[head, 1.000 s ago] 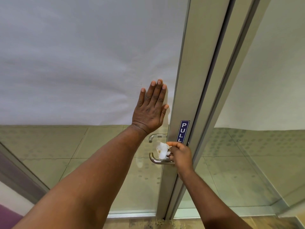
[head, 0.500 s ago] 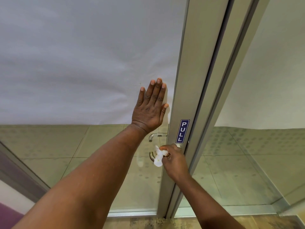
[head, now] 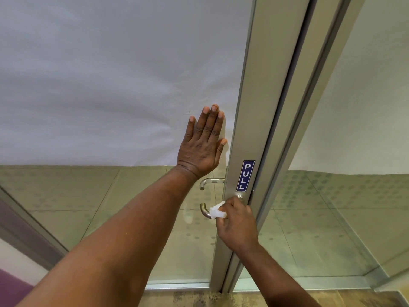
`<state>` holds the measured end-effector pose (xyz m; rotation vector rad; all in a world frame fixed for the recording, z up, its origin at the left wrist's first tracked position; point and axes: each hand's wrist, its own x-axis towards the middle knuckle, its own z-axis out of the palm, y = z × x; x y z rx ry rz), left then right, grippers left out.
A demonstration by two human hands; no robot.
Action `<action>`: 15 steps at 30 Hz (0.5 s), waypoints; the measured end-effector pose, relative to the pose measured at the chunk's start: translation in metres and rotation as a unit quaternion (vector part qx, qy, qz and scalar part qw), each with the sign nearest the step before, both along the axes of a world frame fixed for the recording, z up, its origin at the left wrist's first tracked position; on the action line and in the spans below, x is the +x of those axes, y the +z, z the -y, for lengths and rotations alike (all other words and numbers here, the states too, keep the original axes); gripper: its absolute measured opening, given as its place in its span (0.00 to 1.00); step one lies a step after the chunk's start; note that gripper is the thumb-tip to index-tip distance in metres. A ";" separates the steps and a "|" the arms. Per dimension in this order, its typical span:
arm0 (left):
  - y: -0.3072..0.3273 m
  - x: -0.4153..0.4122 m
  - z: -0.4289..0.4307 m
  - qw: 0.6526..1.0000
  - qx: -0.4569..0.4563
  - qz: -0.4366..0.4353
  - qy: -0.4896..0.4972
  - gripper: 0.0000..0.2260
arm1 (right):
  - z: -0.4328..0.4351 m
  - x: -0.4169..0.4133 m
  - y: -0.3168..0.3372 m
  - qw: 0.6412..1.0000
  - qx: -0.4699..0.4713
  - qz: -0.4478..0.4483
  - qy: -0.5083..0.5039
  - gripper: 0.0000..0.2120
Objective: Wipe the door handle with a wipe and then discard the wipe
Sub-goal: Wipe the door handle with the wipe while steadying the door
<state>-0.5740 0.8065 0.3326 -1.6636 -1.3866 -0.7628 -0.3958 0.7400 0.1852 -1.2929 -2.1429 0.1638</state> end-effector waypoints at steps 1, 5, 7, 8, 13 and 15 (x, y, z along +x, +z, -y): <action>0.000 0.000 0.000 1.000 0.000 0.000 0.002 0.30 | 0.001 0.002 -0.002 1.000 0.001 0.022 0.013 0.15; 0.000 0.000 0.000 1.000 -0.002 0.002 0.003 0.30 | 0.004 0.006 -0.008 0.998 0.008 0.041 0.041 0.16; 0.000 0.000 0.000 1.000 -0.003 0.000 0.004 0.31 | 0.004 0.005 -0.010 0.998 0.016 0.042 0.051 0.16; 0.000 0.000 0.000 1.000 -0.005 -0.003 0.005 0.31 | 0.004 0.005 -0.011 0.997 0.012 0.046 0.058 0.16; 0.000 0.000 0.000 1.000 -0.002 0.002 0.002 0.30 | 0.002 -0.007 -0.013 0.996 0.014 0.031 0.085 0.10; 0.000 0.000 -0.001 1.000 -0.005 0.004 0.000 0.31 | 0.000 -0.015 -0.011 0.996 0.026 0.004 0.091 0.06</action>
